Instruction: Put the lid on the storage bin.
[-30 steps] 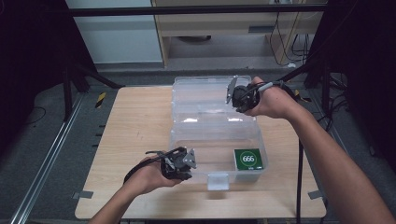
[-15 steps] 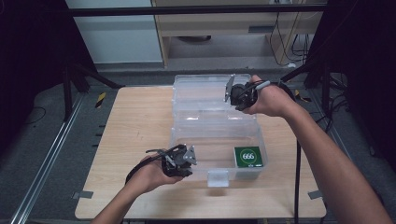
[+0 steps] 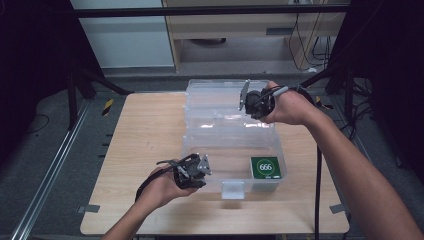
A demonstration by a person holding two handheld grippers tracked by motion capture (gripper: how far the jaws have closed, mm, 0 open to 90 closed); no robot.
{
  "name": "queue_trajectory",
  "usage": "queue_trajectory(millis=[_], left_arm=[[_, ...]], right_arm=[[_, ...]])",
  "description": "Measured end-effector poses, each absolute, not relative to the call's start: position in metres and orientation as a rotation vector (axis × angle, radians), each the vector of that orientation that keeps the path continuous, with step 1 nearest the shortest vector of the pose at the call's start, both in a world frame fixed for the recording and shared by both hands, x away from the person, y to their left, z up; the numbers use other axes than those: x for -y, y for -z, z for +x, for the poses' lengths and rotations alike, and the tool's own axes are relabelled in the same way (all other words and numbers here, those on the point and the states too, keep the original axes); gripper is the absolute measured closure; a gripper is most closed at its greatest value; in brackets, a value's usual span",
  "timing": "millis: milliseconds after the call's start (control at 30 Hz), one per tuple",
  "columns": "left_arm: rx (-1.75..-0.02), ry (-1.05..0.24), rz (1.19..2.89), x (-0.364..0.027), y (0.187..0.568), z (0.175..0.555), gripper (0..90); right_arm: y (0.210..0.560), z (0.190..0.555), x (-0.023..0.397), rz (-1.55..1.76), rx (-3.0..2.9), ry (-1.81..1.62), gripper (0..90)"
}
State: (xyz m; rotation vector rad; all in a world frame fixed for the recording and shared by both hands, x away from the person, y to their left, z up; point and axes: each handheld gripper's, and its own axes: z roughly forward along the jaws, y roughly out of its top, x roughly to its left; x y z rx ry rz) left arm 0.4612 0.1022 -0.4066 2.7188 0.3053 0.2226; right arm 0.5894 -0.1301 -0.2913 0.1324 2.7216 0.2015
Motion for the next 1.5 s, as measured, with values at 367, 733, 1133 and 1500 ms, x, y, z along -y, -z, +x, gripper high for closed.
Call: queue_trajectory(millis=[367,733,1133,1500], left_arm=[[-0.309,-0.227,2.718,-0.101,0.407,0.461,79.5],[-0.333,-0.235,2.701,-0.101,0.409,0.459,78.7],[-0.401,-0.266,2.678,-0.093,0.411,0.461,78.6],[-0.382,-0.301,2.684,-0.092,0.412,0.461,77.7]], right_arm=[[0.282,0.563,0.124,0.075,-2.725,-0.178,88.0],[0.282,0.528,0.128,0.026,-2.716,-0.209,87.7],[0.284,0.548,0.129,0.061,-2.698,-0.203,86.5],[0.285,0.535,0.130,0.028,-2.687,-0.234,87.3]])
